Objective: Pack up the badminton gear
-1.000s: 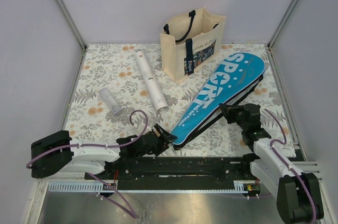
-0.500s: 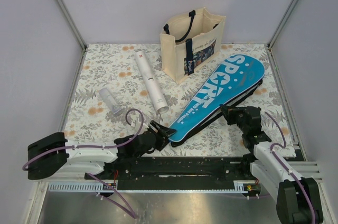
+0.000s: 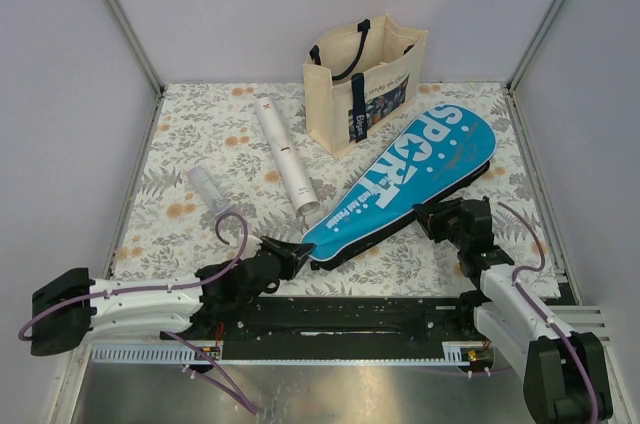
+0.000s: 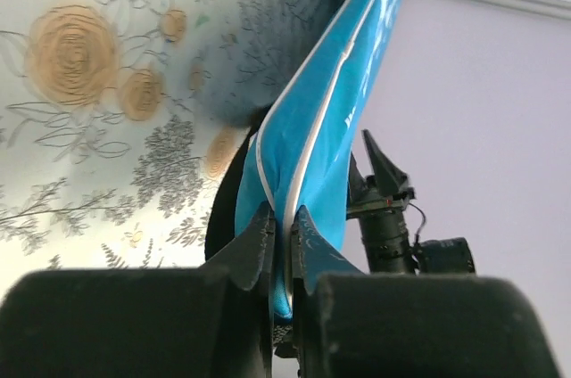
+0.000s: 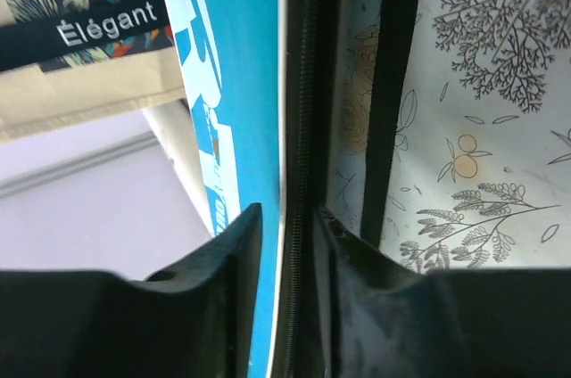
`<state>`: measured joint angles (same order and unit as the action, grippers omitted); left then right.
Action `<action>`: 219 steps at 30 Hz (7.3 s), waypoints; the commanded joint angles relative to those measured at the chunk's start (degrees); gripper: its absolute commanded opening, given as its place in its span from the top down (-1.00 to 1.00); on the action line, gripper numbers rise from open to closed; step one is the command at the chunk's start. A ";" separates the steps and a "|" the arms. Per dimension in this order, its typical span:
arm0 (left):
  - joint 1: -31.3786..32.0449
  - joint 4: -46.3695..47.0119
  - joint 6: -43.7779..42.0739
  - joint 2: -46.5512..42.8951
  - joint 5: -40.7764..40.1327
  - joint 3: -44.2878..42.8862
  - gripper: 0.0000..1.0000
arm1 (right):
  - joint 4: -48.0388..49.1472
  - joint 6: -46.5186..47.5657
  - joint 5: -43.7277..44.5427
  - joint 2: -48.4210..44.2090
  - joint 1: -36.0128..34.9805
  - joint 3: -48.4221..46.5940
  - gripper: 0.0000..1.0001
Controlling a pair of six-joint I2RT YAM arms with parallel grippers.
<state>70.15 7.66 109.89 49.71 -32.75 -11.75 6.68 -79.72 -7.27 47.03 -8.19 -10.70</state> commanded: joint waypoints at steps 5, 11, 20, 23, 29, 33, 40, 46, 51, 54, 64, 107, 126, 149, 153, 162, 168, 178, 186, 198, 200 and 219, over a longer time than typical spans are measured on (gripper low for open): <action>-0.19 -21.69 14.47 -6.02 -6.62 -7.75 1.00 | -15.80 27.40 4.71 -2.37 0.01 -12.14 -0.13; -0.36 -31.03 18.78 -6.91 -7.06 -11.80 1.00 | -21.18 43.05 19.11 0.25 1.06 -24.61 -0.20; -0.36 -34.90 20.63 -8.14 -5.30 -12.86 1.00 | -17.93 59.06 -0.69 25.72 20.30 -40.08 -0.15; -0.80 -37.10 20.20 -8.84 -5.48 -14.26 1.00 | -22.48 61.96 -1.97 34.07 24.35 -47.46 -0.18; -1.59 -36.06 18.26 -8.14 -3.20 -15.24 1.00 | -29.26 64.07 -11.44 47.00 28.66 -57.94 -0.13; -2.47 -33.51 16.68 -8.23 -1.09 -14.09 1.00 | -28.83 62.50 -16.98 52.54 30.86 -59.17 -0.02; -3.79 -33.68 14.83 -9.72 -0.21 -13.74 1.00 | -25.59 60.22 -18.13 54.93 31.39 -55.32 -0.18; -3.97 -33.76 14.57 -9.28 0.23 -13.83 1.00 | -19.08 54.94 -19.01 57.74 31.39 -51.88 -0.09; -4.06 -33.76 14.13 -8.49 0.15 -14.62 1.00 | -18.46 53.18 -17.96 57.57 31.30 -51.53 0.03; -4.06 -33.76 13.95 -8.05 0.23 -14.97 1.00 | -17.93 52.04 -17.52 57.74 31.30 -51.70 0.09; -4.06 -33.68 13.86 -7.88 0.76 -15.59 1.00 | -23.63 49.14 -16.55 60.81 31.30 -57.15 0.18; -4.06 -34.38 12.37 -7.88 2.08 -18.57 1.00 | 30.48 21.11 -19.45 45.51 14.87 -18.49 -0.51; -4.06 -28.75 -30.74 -13.86 -12.06 -17.16 -0.36 | 3.74 16.61 -14.45 27.26 13.99 -23.12 1.00; 1.11 -2.48 -116.12 -15.53 24.93 -8.56 -0.48 | -16.61 6.60 -12.94 31.71 14.07 -41.67 1.00; 5.86 -2.04 -121.39 -15.26 23.00 -6.02 -0.49 | -17.22 5.98 -17.51 37.25 14.07 -45.63 1.00; 10.53 3.32 -128.60 -7.90 16.05 -1.87 -0.58 | -17.40 6.95 -21.12 41.22 15.13 -48.27 1.00; 11.94 7.53 -132.82 1.34 9.82 -4.77 -0.58 | -16.17 6.07 -23.23 41.83 16.01 -48.19 1.00; 15.19 21.32 -137.65 11.27 2.00 -4.77 -0.58 | -14.85 4.32 -24.81 41.92 17.06 -47.92 1.00; 15.63 26.35 -137.85 16.03 -3.10 -6.80 0.02 | -13.09 5.80 -27.35 42.27 17.33 -48.01 0.78; 9.58 10.29 -114.75 4.35 -2.59 -11.18 1.00 | -13.53 24.59 -31.49 37.01 17.41 -44.85 0.08; 7.38 6.24 -110.87 2.94 -0.39 -12.59 1.00 | -15.28 28.82 -31.14 34.90 17.50 -45.28 -0.01; 1.31 -4.05 -96.71 -11.83 12.09 -14.09 1.00 | -20.05 56.76 -31.66 33.21 25.14 -57.51 -0.07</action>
<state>72.16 2.44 8.47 40.45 -24.56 -22.57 -17.43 -33.32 -35.92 79.24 14.39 -65.71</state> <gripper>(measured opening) 0.116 0.543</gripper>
